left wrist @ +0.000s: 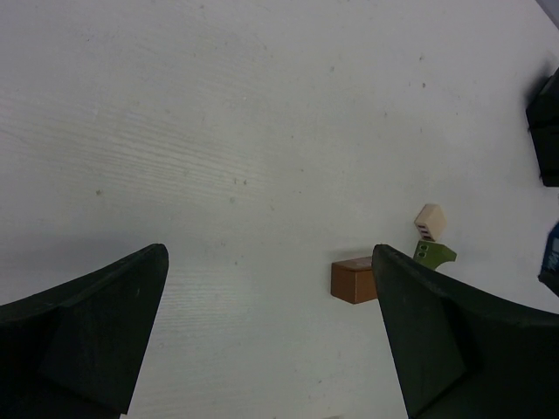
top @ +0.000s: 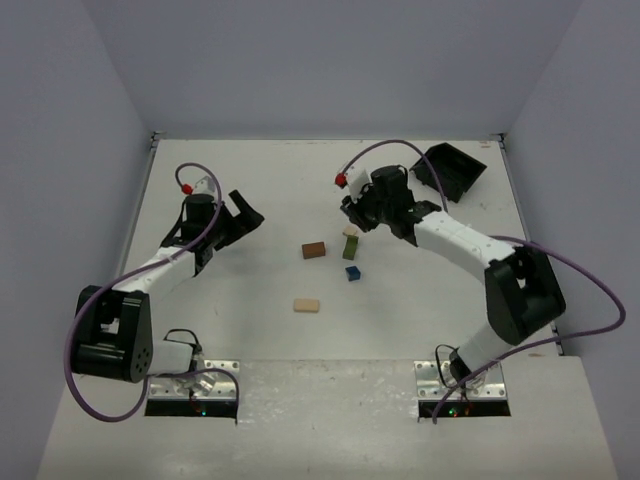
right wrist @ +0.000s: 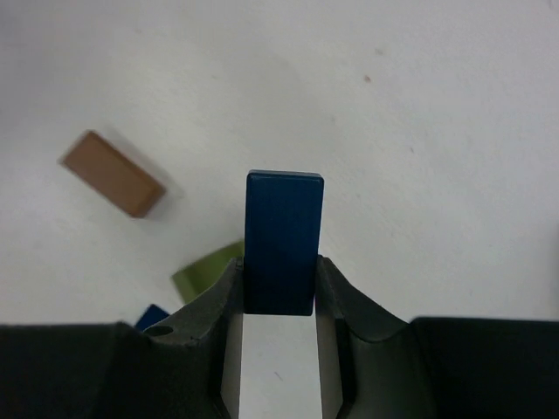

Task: Build the wood block tower

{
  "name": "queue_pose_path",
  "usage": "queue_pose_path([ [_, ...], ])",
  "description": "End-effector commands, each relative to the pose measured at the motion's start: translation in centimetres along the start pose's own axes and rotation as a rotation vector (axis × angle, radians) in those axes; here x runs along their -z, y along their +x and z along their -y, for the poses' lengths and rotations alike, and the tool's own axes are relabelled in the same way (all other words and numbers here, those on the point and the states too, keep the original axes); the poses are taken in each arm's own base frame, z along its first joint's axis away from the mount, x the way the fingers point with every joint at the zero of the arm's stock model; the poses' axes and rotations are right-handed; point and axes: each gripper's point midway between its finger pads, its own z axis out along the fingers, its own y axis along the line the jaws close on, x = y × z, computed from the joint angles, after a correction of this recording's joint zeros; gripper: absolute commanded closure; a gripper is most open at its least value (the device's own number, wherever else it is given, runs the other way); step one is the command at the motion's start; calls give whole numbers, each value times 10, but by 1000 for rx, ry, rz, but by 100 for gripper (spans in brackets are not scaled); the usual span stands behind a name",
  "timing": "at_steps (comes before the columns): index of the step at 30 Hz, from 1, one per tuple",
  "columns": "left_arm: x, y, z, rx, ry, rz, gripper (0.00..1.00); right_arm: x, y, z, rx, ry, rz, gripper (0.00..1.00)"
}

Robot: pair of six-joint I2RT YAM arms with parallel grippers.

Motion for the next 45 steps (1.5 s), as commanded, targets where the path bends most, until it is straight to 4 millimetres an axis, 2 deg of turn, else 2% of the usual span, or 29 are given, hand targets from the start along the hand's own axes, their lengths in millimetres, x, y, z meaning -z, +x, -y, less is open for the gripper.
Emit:
queue_pose_path([
  [1, 15, -18, 24, -36, 76, 57, 0, 35, -24, -78, 288, -93, 87, 99],
  [5, 27, -22, 29, -39, 105, 89, 0, 47, 13, -144, 347, -232, 54, 96],
  [7, 29, -21, 30, -40, 114, 95, 0, 49, 30, -161, 359, -291, 37, 95],
  [12, 32, -20, 31, -47, 128, 99, 0, 57, 83, -183, 382, -407, -39, 94],
  [16, 33, -22, 33, -51, 136, 108, 0, 63, 107, -189, 396, -459, -79, 92],
  [20, 32, -22, 34, -51, 141, 111, 0, 54, 116, -192, 409, -481, -111, 88],
  [27, 29, -23, 34, -51, 137, 109, 0, 38, 119, -197, 457, -506, -121, 86],
  [32, 28, -24, 34, -52, 139, 109, 0, 33, 130, -199, 487, -525, -156, 82],
  [36, 28, -24, 34, -52, 136, 109, 0, 33, 128, -207, 508, -577, -132, 81],
  [45, 28, -24, 34, -49, 135, 108, 0, 28, 135, -207, 534, -593, -156, 73],
])
